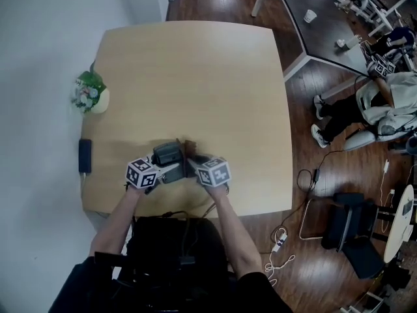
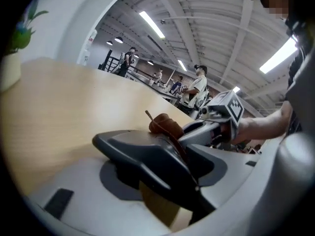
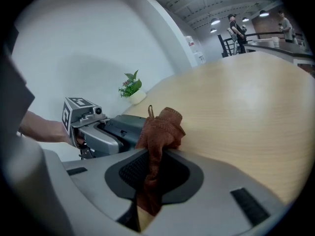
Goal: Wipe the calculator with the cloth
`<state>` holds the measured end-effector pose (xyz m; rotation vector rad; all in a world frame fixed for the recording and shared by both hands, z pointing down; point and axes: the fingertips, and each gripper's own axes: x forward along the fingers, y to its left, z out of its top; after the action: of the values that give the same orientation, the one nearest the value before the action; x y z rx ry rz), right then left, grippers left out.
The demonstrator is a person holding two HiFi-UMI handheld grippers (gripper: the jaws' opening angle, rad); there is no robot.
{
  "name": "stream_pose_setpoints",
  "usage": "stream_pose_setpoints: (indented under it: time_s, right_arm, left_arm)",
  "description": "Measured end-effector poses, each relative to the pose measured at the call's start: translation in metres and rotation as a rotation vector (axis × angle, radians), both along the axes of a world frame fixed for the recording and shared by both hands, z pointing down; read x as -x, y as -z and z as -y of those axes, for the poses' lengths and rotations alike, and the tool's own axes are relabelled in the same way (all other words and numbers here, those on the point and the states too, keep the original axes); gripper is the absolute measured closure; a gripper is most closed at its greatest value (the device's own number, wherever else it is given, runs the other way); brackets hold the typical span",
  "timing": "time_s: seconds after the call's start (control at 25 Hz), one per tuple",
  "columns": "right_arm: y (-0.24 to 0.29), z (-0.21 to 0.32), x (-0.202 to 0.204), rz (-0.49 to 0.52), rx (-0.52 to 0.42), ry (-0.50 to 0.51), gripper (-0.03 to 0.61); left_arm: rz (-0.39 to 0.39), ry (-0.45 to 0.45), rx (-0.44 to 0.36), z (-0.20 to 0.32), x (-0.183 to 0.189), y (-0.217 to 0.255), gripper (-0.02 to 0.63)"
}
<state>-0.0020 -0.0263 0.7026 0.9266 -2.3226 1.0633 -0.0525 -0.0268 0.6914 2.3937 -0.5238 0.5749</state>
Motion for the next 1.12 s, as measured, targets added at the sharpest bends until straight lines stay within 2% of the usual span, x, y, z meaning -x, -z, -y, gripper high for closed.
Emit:
stream_pose_setpoints:
  time_s: [0.12, 0.24, 0.44, 0.52, 0.64, 0.76, 0.92, 1.12]
  right_arm:
    - [0.021, 0.006, -0.009, -0.029, -0.015, 0.027, 0.514]
    - [0.077, 0.02, -0.003, -0.047, -0.095, 0.07, 0.514]
    - [0.185, 0.016, 0.064, 0.08, -0.238, 0.221, 0.514]
    - [0.197, 0.009, 0.087, 0.074, -0.265, 0.286, 0.514]
    - [0.19, 0.002, 0.098, 0.004, -0.282, 0.331, 0.512]
    - [0.191, 0.004, 0.089, -0.014, -0.307, 0.302, 0.511]
    - [0.191, 0.012, 0.06, -0.025, -0.339, 0.234, 0.509]
    - [0.163, 0.021, -0.007, -0.147, -0.295, 0.112, 0.511]
  left_arm:
    - [0.001, -0.032, -0.071, -0.003, -0.003, 0.011, 0.384]
    - [-0.002, -0.061, -0.158, -0.004, -0.006, 0.027, 0.411]
    - [0.02, -0.113, -0.289, -0.006, -0.008, 0.052, 0.43]
    - [0.028, -0.129, -0.35, -0.006, -0.011, 0.067, 0.436]
    - [0.032, -0.139, -0.425, -0.006, -0.013, 0.092, 0.439]
    - [0.025, -0.172, -0.471, -0.011, -0.017, 0.11, 0.44]
    - [-0.01, -0.147, -0.478, -0.014, -0.014, 0.121, 0.442]
    - [-0.068, -0.113, -0.46, -0.016, -0.013, 0.134, 0.449]
